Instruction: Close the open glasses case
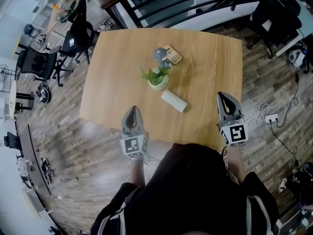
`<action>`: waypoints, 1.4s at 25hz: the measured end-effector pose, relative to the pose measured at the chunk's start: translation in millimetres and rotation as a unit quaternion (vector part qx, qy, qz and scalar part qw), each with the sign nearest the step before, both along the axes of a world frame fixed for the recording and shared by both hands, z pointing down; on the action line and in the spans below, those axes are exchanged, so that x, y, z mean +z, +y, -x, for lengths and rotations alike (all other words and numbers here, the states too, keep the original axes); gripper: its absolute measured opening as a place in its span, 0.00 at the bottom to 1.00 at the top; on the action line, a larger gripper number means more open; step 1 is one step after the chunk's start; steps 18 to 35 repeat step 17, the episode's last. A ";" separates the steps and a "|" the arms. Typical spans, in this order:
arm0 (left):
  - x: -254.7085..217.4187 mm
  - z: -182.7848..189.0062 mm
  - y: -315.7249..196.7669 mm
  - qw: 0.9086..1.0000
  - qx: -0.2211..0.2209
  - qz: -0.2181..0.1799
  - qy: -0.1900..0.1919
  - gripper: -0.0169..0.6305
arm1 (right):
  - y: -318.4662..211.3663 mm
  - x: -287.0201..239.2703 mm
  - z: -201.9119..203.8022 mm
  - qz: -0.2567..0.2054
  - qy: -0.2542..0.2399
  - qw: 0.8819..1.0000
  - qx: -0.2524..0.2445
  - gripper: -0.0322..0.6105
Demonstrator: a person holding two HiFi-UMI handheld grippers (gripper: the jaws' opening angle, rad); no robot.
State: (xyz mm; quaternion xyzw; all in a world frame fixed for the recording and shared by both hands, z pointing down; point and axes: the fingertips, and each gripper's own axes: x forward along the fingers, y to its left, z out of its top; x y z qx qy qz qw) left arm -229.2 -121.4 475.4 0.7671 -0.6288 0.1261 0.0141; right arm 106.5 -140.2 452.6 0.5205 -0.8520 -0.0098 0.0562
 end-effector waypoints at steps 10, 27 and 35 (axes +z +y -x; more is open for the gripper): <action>-1.4 -7.5 1.1 1.000 0.005 0.002 0.003 0.02 | 1.1 0.9 1.2 0.006 -0.006 1.000 -0.008 0.07; 1.7 -11.0 3.0 1.000 0.010 0.007 0.003 0.02 | -0.5 -0.1 -0.9 0.008 -0.007 1.000 -0.005 0.07; 1.7 -11.0 3.0 1.000 0.010 0.007 0.003 0.02 | -0.5 -0.1 -0.9 0.008 -0.007 1.000 -0.005 0.07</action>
